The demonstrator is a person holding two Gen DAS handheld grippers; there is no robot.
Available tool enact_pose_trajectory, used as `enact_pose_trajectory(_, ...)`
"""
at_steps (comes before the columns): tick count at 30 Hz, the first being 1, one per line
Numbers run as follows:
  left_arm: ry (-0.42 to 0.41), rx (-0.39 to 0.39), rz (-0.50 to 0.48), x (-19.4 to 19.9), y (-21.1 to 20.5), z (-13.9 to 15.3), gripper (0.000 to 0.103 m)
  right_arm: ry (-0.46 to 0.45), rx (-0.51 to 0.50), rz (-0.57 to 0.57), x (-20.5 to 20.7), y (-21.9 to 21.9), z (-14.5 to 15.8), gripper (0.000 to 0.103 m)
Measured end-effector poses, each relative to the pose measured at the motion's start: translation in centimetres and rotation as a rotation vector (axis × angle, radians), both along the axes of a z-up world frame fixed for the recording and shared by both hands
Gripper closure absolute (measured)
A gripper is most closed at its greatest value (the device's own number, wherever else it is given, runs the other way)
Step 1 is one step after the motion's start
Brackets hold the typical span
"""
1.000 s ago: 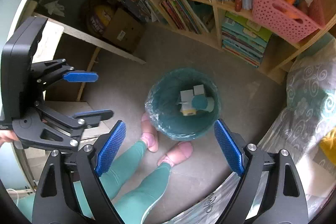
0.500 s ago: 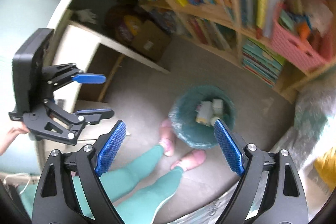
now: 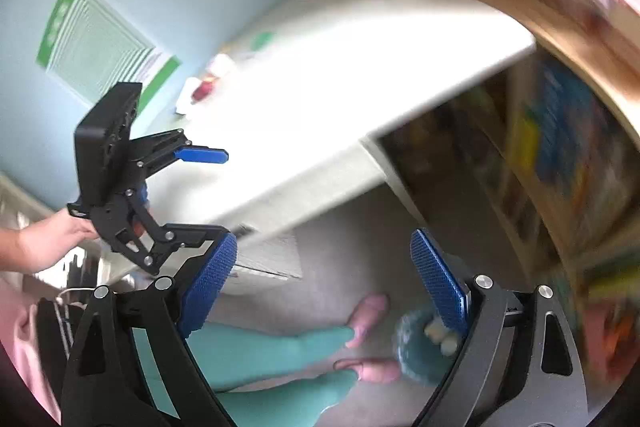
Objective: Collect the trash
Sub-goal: 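Move both open tools back over the table toward the boxes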
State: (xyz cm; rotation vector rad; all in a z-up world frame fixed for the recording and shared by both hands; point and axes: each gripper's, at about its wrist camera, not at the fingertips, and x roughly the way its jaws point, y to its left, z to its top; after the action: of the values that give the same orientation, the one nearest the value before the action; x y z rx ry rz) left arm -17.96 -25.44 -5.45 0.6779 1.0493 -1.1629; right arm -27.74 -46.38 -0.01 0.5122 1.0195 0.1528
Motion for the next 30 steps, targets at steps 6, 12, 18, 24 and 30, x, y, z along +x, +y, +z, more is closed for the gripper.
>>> enact_pose_trajectory(6, -0.026, -0.035, 0.254, 7.9, 8.7, 1.6, 0.008, -0.025, -0.053, 0.185, 9.9, 3.8, 1.6, 0.015)
enact_pose_trajectory(12, -0.036, -0.045, 0.471, 14.5, 17.1, 2.1, 0.007, -0.042, -0.085, 0.331, 18.4, 8.0, 2.2, 0.015)
enact_pose_trajectory(18, -0.090, -0.040, 0.627, 20.6, 23.1, 2.9, 0.007, -0.066, -0.112, 0.459, 25.1, 12.8, 2.5, 0.015)
enact_pose_trajectory(24, -0.125, -0.012, 0.728, 27.1, 27.2, 2.0, 0.007, -0.049, -0.135, 0.542, 32.1, 16.8, 1.1, 0.015)
enact_pose_trajectory(30, -0.106, 0.001, 0.791, 33.2, 29.3, 0.2, 0.007, -0.010, -0.166, 0.556, 39.4, 20.2, -0.9, 0.015)
